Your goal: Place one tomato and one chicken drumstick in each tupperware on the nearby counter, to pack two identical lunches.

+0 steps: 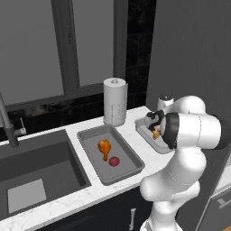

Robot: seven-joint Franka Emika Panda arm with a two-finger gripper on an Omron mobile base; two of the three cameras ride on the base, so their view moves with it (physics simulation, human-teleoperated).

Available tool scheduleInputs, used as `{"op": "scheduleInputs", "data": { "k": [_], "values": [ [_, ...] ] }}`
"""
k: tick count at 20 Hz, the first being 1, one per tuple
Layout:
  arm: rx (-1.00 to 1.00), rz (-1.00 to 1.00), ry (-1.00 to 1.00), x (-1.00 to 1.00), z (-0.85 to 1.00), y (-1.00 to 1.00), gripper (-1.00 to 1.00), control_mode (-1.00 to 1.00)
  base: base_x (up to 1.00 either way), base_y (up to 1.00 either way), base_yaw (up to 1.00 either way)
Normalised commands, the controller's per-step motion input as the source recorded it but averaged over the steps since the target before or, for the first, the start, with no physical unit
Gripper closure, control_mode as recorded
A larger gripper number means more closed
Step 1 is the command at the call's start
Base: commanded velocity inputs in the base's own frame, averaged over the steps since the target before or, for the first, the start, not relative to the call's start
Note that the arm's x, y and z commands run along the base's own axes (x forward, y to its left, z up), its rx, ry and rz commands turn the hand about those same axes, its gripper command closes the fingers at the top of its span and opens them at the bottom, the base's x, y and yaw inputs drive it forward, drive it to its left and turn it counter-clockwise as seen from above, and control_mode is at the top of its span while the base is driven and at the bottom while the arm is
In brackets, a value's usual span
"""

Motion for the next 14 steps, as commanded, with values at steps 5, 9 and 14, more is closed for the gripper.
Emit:
{"op": "scheduleInputs", "data": {
  "k": [5,9,14],
  "values": [
    [0.0,-0.04,0.07,0.29,-0.29,0.0,-1.0,-1.0,0.0,0.0,0.0],
    [0.0,0.0,0.0,0.13,-0.02,0.0,-1.0,-1.0,0.0,0.0,0.0],
    [0.0,0.0,0.0,-0.01,0.03,0.0,-1.0,-1.0,0.0,0.0,0.0]
  ]
}}
